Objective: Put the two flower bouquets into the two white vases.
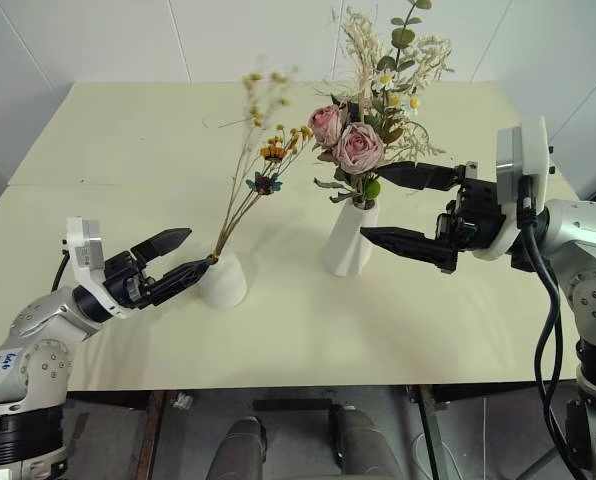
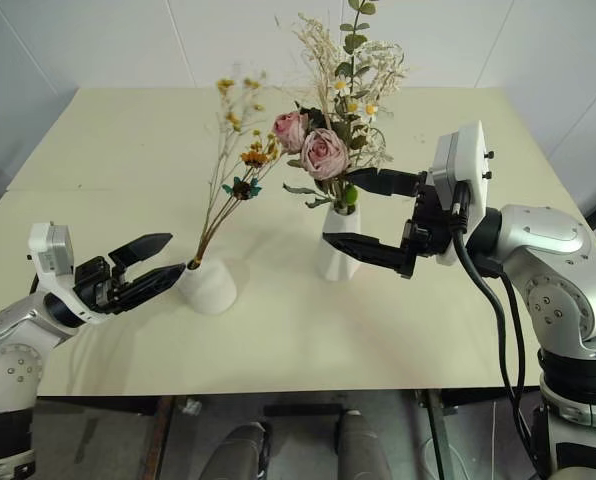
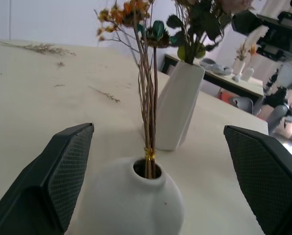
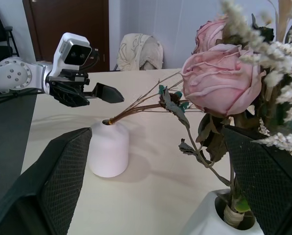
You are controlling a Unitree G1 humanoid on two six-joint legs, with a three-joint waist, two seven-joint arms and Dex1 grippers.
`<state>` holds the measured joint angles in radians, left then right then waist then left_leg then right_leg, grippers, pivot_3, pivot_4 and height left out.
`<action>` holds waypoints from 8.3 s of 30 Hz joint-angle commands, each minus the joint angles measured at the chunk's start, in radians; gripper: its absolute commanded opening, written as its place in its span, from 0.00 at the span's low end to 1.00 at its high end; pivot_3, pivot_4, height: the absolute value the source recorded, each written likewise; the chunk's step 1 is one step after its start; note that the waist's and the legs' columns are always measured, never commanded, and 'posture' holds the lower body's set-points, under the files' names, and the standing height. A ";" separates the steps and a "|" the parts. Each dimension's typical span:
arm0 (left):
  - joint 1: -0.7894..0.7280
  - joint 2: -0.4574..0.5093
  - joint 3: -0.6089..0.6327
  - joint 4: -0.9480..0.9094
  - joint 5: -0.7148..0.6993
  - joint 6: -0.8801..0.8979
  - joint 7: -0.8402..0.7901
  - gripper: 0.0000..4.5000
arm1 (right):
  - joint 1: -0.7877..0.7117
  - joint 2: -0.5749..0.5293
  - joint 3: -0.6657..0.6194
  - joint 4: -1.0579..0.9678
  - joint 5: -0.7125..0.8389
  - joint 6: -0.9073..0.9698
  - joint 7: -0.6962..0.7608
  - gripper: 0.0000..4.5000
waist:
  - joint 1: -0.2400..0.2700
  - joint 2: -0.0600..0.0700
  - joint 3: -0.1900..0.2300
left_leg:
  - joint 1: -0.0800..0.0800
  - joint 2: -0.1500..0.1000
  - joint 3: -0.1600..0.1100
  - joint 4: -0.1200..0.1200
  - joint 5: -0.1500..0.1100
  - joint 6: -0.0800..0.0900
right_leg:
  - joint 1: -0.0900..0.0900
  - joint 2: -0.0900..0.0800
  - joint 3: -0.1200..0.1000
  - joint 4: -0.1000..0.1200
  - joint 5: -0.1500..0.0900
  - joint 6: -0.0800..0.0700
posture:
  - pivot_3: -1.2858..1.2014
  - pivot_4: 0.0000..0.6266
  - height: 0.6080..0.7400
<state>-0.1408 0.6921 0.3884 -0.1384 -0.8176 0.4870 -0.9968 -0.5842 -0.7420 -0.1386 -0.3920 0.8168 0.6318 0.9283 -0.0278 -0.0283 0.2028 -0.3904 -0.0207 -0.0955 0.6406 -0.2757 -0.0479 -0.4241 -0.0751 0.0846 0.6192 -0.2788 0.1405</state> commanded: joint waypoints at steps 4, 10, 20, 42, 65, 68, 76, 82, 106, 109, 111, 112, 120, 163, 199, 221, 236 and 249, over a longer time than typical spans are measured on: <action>-0.006 0.057 0.054 0.022 0.012 -0.041 -0.053 1.00 | -0.028 0.018 0.004 0.009 -0.014 -0.036 0.018 1.00 | 0.000 0.000 0.000 | 0.001 0.000 0.000 -0.004 0.000 0.000 | 0.000 0.000 0.000 -0.001 0.000 -0.001 | 0.52 0.24 1.00; -0.020 0.070 0.043 0.010 -0.007 -0.012 -0.064 1.00 | -0.028 0.024 0.007 0.011 -0.016 -0.035 0.022 1.00 | 0.000 0.000 0.000 | 0.001 0.000 0.000 -0.009 0.000 0.000 | -0.002 -0.001 0.000 -0.004 0.000 -0.001 | 0.52 0.24 1.00; -0.161 0.124 -0.043 0.013 0.018 0.034 -0.098 1.00 | -0.018 0.026 0.003 0.001 -0.015 -0.031 0.017 1.00 | 0.000 0.000 0.000 | 0.000 0.000 0.000 -0.010 0.000 0.000 | -0.002 -0.001 -0.001 -0.003 -0.001 -0.001 | 0.52 0.24 1.00; -0.421 0.112 -0.242 0.220 0.135 0.167 -0.128 1.00 | 0.006 0.015 -0.021 -0.031 -0.008 -0.025 -0.014 1.00 | 0.000 0.000 0.000 | 0.000 0.001 0.000 -0.009 0.001 0.000 | -0.004 0.001 0.000 -0.001 -0.001 -0.001 | 0.52 0.24 1.00; -0.583 0.085 -0.279 0.387 0.029 0.403 -0.439 1.00 | 0.009 -0.001 -0.029 -0.052 0.003 -0.001 -0.030 1.00 | -0.003 0.000 0.000 | 0.000 0.001 0.000 -0.007 0.001 -0.001 | -0.004 0.002 0.000 0.002 -0.001 -0.001 | 0.52 0.24 1.00; -0.567 0.092 -0.265 0.371 0.019 0.423 -0.443 1.00 | 0.011 -0.002 -0.028 -0.049 0.003 -0.003 -0.029 1.00 | -0.002 0.000 0.000 | 0.000 0.001 0.000 -0.008 0.001 -0.001 | -0.004 0.002 0.000 0.002 -0.001 -0.001 | 0.52 0.24 1.00; -0.516 0.106 -0.211 0.310 -0.024 0.487 -0.415 1.00 | 0.003 -0.003 -0.023 -0.038 0.004 -0.001 -0.023 1.00 | -0.001 0.000 0.000 | 0.000 0.001 0.000 -0.007 0.001 -0.001 | -0.004 0.002 0.000 0.002 -0.001 -0.001 | 0.52 0.24 1.00; -0.407 0.137 -0.150 0.201 -0.068 0.525 -0.379 1.00 | 0.003 -0.009 -0.021 -0.033 0.012 0.009 -0.013 1.00 | -0.003 0.000 0.000 | 0.001 0.002 0.000 -0.008 0.001 -0.001 | -0.004 0.002 0.000 0.002 -0.001 -0.001 | 0.52 0.24 1.00; -0.289 0.083 -0.114 0.089 0.112 0.085 -0.234 1.00 | -0.020 0.020 0.010 0.004 -0.005 -0.005 0.012 1.00 | 0.001 0.000 0.000 | 0.001 0.001 0.000 -0.008 0.002 -0.002 | -0.004 0.000 0.000 0.001 -0.001 -0.001 | 0.52 0.24 1.00; -0.292 0.056 -0.127 0.075 0.140 0.015 -0.219 1.00 | -0.022 0.023 0.014 0.005 -0.007 -0.005 0.014 1.00 | 0.001 0.000 0.000 | 0.000 0.000 0.000 -0.008 0.002 -0.002 | -0.004 0.000 0.000 0.001 -0.001 -0.001 | 0.52 0.24 1.00; -0.300 0.049 -0.139 0.069 0.139 0.014 -0.213 1.00 | -0.022 0.027 0.015 0.005 -0.009 -0.006 0.013 1.00 | 0.000 0.000 0.000 | 0.000 0.001 0.000 -0.008 0.002 -0.002 | -0.004 0.000 0.000 0.001 -0.001 -0.001 | 0.52 0.24 1.00; -0.302 0.051 -0.150 0.066 0.141 0.014 -0.218 1.00 | -0.021 0.028 0.015 0.004 -0.009 -0.006 0.012 1.00 | 0.000 0.000 0.000 | 0.000 0.001 0.000 -0.008 0.002 -0.002 | -0.004 0.000 0.000 0.002 -0.001 -0.001 | 0.52 0.24 1.00; -0.387 0.006 -0.224 0.151 0.285 -0.179 -0.167 1.00 | -0.009 0.035 0.008 -0.009 -0.010 -0.007 0.000 1.00 | 0.002 0.000 0.000 | 0.001 0.000 0.000 -0.007 0.002 -0.002 | -0.004 0.001 0.000 0.002 -0.001 -0.001 | 0.52 0.24 1.00; -0.204 0.000 -0.102 -0.007 0.150 -0.137 0.030 1.00 | 0.003 0.078 0.023 0.001 -0.026 -0.036 -0.005 1.00 | 0.000 0.000 0.000 | 0.001 0.001 0.000 -0.005 0.002 -0.001 | -0.003 0.001 0.000 0.005 -0.001 -0.001 | 0.52 0.24 1.00; -0.568 0.098 -0.246 0.387 0.032 0.382 -0.521 1.00 | 0.032 0.017 -0.018 -0.062 0.011 0.023 -0.047 1.00 | -0.004 0.000 0.000 | 0.001 0.001 0.000 -0.006 0.002 -0.001 | -0.004 0.002 0.000 0.005 -0.001 -0.001 | 0.52 0.24 1.00; -0.288 0.084 -0.040 0.278 0.193 -0.025 -0.216 1.00 | -0.001 0.038 0.030 0.012 -0.017 0.003 0.020 1.00 | 0.001 0.000 0.000 | 0.001 0.001 0.000 -0.007 0.002 -0.001 | -0.004 0.001 0.000 0.003 -0.001 -0.002 | 0.52 0.24 1.00; -0.071 0.075 0.041 -0.015 0.090 -0.053 -0.136 1.00 | 0.150 -0.056 -0.085 -0.066 -0.027 0.027 0.001 1.00 | 0.001 0.000 0.000 | 0.000 0.000 0.000 -0.009 0.002 -0.001 | -0.004 -0.001 0.000 0.001 -0.001 -0.001 | 0.52 0.24 1.00; -0.103 0.106 0.027 -0.054 0.060 -0.043 -0.153 1.00 | 0.330 -0.129 -0.259 -0.079 -0.061 -0.040 -0.020 1.00 | -0.002 0.000 0.000 | 0.005 0.001 0.001 -0.006 0.003 0.000 | 0.002 0.002 0.000 0.001 0.000 -0.002 | 0.52 0.24 1.00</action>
<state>-0.2339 0.7786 0.4115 -0.1923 -0.7440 0.4617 -1.1248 -0.2573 -0.8653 -0.3649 -0.4492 0.7555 0.6127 0.9184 -0.0299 -0.0282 0.2028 -0.3851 -0.0195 -0.0942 0.6343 -0.2725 -0.0475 -0.4223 -0.0730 0.0848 0.6206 -0.2784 0.1385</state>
